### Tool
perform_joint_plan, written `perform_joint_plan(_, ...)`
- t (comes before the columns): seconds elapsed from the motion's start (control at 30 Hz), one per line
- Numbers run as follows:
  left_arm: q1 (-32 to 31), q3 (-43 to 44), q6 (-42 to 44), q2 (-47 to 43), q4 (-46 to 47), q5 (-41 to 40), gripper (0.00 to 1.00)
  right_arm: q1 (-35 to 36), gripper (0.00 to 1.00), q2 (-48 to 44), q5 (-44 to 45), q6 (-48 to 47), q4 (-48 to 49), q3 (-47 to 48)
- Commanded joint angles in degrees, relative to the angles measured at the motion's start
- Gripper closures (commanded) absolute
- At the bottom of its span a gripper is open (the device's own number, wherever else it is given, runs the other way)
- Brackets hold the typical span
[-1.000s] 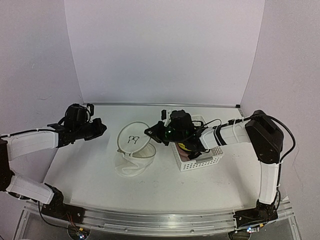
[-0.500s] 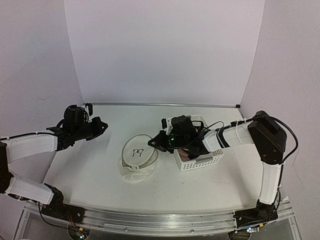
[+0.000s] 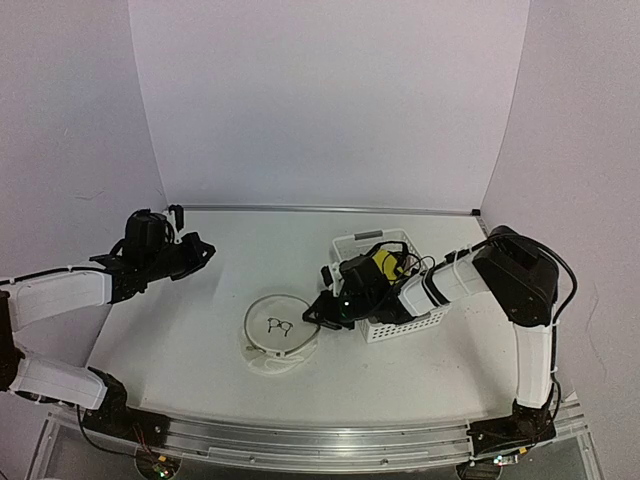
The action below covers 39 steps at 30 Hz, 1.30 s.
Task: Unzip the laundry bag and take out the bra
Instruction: Place the laundry bag at the center of the board, then reset both arms
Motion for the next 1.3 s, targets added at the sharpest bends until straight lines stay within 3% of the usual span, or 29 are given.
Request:
perform_joint_plan(0.0,0.26,-0.25,0.33,-1.93,2.94,0.08,1.00,0.01,0.81,0.49,0.58,-1.69,-0.13,-0.84)
perform_joint_plan(0.2,0.26,0.04,0.57,-1.61,2.82,-0.23,1.00,0.01,0.67,-2.27,1.98,-2.18,-1.06,-1.11)
perform_joint_plan(0.57,0.26,0.74,1.70,-1.58,2.33,-1.35,1.00,0.01,0.54,-10.25,5.13,-5.26,-6.57,0.39)
perform_joint_plan(0.73,0.26,1.46,2.75,-1.56,1.77,-1.86,0.93,0.06,0.47,-13.76,10.76,-10.39,-12.68,2.00)
perform_joint_plan(1.0,0.26,5.56,6.71,-1.48,-2.14,-4.09,0.62,-0.22,0.32,-19.85,23.71,-22.03,-16.82,1.80)
perform_joint_plan(1.13,0.26,10.52,9.89,0.04,-7.77,-6.87,0.45,-2.68,0.20,-22.51,27.96,-25.76,-17.72,1.05)
perform_joint_plan(1.27,1.09,16.03,13.24,2.44,-13.14,-8.03,0.10,-8.22,0.10,-25.73,28.65,-27.02,-17.73,-1.02)
